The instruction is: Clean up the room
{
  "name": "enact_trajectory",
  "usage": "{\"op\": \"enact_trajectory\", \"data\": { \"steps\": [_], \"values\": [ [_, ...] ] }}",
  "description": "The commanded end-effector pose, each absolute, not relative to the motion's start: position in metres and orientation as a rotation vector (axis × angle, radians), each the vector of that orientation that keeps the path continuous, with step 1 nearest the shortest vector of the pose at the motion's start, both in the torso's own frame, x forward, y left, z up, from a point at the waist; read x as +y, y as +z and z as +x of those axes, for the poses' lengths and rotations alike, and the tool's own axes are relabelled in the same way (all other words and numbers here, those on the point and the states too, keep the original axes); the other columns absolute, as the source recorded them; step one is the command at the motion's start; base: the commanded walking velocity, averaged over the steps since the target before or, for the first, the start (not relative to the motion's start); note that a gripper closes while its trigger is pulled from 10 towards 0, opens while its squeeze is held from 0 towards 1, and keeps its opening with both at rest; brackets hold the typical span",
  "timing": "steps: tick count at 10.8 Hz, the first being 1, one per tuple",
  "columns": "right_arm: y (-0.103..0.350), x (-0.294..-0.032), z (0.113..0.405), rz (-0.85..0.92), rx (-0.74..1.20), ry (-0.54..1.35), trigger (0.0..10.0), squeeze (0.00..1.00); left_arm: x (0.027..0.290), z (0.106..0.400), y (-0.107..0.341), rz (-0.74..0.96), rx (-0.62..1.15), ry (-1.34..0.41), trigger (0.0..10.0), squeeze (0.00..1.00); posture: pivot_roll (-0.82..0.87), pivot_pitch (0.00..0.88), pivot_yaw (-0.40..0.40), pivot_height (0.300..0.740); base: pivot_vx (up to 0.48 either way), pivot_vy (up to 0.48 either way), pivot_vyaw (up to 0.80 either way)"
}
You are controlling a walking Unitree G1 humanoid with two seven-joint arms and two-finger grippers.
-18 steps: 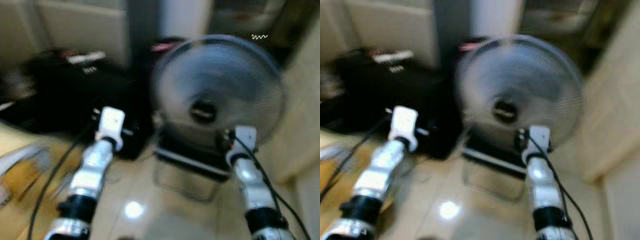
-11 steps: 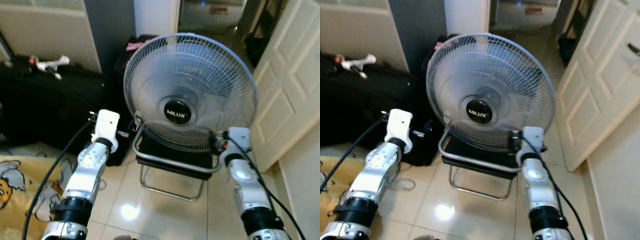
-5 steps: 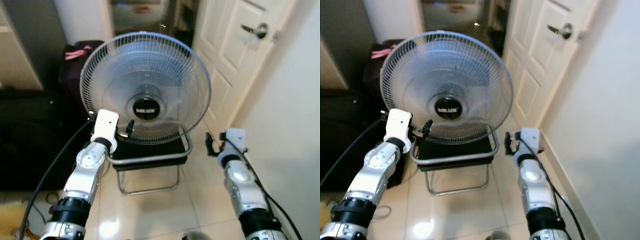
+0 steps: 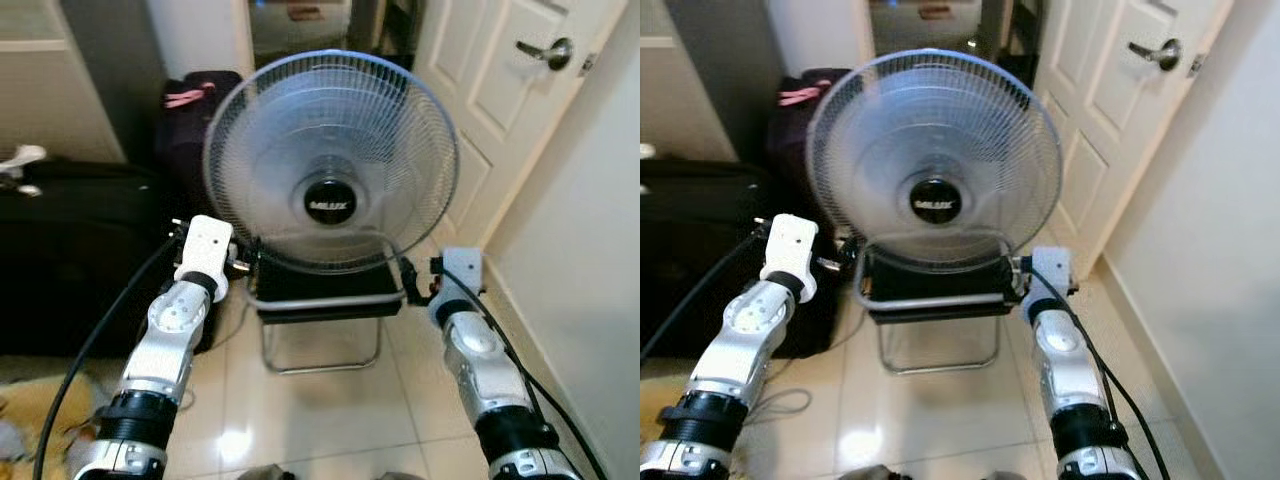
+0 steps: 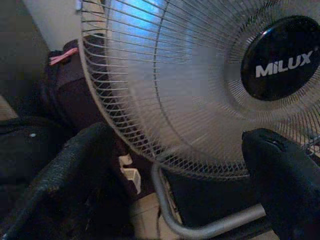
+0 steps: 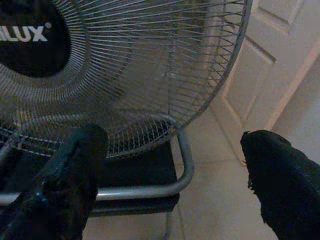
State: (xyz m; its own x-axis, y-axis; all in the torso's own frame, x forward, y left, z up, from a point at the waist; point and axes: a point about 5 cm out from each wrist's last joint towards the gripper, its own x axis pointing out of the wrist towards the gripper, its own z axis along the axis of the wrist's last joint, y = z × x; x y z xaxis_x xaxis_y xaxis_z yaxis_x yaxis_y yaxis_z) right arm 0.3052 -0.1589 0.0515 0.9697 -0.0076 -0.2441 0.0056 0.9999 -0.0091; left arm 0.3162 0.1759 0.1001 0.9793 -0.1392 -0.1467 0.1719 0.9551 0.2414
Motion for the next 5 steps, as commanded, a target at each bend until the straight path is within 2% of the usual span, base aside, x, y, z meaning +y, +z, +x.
{"op": "enact_trajectory", "data": {
  "steps": [1,5],
  "values": [
    [0.0569,-0.1614,0.3081,-0.01,0.226,-0.011,10.0,0.0,0.1746,0.3173,0.1005,0.263,0.134,-0.16,10.0,0.0,-0.08,0.0,0.024,0.74,0.0,0.0,0.0],
    [0.0566,-0.1628,0.3055,-0.013,0.217,-0.004,10.0,0.0,0.1733,0.3158,0.0999,0.268,0.132,-0.16,10.0,0.0,-0.08,0.0,0.022,0.74,0.0,0.0,0.0]
  ]
}}
